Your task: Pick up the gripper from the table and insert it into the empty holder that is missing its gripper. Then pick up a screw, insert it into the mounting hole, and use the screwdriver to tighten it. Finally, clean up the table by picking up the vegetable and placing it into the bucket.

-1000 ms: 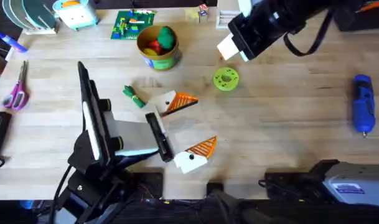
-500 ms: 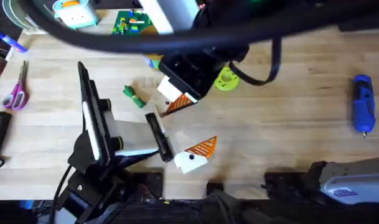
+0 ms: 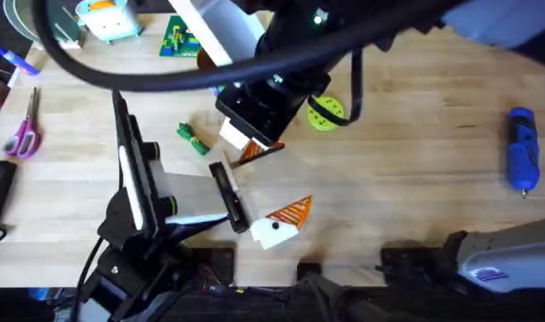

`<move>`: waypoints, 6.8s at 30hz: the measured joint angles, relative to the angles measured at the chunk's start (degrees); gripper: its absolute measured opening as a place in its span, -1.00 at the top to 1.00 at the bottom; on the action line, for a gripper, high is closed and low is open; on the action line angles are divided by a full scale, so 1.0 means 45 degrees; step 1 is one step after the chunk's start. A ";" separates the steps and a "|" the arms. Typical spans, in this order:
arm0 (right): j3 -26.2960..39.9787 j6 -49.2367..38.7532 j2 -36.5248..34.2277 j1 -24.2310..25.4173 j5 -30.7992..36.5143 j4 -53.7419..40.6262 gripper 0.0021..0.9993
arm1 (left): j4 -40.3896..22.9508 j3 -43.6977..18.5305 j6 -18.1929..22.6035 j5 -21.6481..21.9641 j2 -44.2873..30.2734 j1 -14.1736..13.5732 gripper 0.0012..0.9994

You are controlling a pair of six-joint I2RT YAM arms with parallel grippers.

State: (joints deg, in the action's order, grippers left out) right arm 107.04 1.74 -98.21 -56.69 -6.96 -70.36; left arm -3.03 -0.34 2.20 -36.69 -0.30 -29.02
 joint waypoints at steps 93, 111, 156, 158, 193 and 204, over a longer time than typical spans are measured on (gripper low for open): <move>-0.6217 0.0719 1.0992 0.4342 -0.1622 -0.2046 -0.89 | 0.0015 0.0000 0.0039 0.0005 0.0000 0.0005 0.98; -0.6232 0.3191 0.9769 0.9778 0.4109 -0.0641 -0.90 | 0.0024 0.0000 -0.0006 0.0053 -0.0004 0.0005 0.98; -0.6329 -0.5513 -0.0525 2.2421 0.2066 0.3380 -0.90 | 0.0005 0.0000 -0.0010 0.0170 0.0000 0.0005 0.98; -0.6329 -0.5542 -0.0799 2.2425 0.1972 0.3804 -0.90 | 0.0005 0.0000 -0.0006 0.0193 0.0000 0.0005 0.98; -0.6324 -0.5688 -0.2808 2.2434 0.1793 0.5359 0.38 | 0.0005 0.0000 -0.0006 0.0204 -0.0004 0.0005 0.98; -0.6317 -0.5743 -0.2830 2.2453 0.1825 0.5396 0.96 | 0.0005 0.0000 -0.0009 0.0204 -0.0002 0.0002 0.98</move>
State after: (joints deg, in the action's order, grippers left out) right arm 78.62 -24.10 -110.95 44.35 1.25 -46.08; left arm -3.01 -0.34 2.16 -35.77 -0.31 -29.01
